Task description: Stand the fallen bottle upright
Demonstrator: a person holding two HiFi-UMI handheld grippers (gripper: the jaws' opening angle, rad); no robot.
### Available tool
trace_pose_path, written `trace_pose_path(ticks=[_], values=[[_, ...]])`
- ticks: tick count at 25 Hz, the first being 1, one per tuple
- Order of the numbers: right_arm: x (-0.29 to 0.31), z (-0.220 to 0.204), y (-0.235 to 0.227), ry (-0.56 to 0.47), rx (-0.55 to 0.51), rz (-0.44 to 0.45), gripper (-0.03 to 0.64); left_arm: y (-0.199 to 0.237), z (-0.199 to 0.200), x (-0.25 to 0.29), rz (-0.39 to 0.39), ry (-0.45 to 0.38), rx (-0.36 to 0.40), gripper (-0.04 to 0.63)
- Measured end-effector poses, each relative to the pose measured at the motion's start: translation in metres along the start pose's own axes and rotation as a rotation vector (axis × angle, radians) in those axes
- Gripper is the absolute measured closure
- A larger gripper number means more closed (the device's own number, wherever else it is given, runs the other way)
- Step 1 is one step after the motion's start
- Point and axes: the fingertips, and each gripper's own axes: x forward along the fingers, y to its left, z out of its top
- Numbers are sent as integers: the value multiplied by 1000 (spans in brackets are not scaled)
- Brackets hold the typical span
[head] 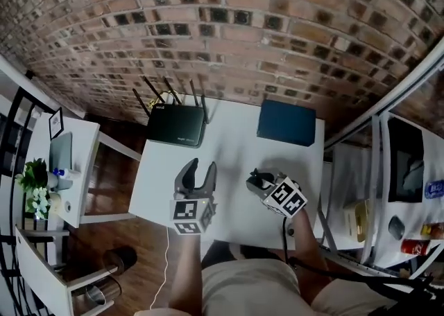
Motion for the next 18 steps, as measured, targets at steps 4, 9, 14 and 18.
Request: trace_pose_path(ticks=[4,9,14,18], values=[[-10,-9,3,-31,34,-39,534,-22,9,-24,6,-36,11,377],[-18,-14,4,-80,80,-121,532,-50,5,-53,17,-67,23,379],[-29,-25,-2,-88,148,-237,328,-73,1,-86,17,-62,5,379],[-63,-32,11,-146,224,-318,328,-82,5,-115,10,-82,20,379]])
